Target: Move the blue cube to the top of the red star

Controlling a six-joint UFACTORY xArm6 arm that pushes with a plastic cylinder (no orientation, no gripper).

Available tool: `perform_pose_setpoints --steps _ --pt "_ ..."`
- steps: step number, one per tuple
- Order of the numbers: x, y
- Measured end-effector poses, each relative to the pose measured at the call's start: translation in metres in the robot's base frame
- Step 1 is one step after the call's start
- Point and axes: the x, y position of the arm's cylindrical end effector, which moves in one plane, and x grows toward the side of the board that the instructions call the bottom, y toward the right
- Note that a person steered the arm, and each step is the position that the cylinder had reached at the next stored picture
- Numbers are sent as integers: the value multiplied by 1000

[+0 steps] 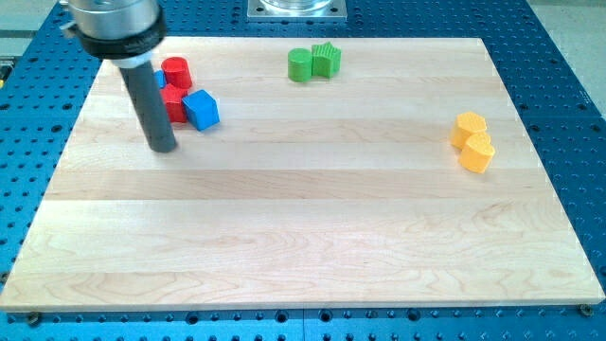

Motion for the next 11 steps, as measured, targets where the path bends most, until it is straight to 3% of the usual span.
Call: perform_pose_setpoints --steps 1,5,7,9,11 --pt "-31 31" --pt "-34 113" --pt "-79 92" --pt "-114 127" --pt "-114 64"
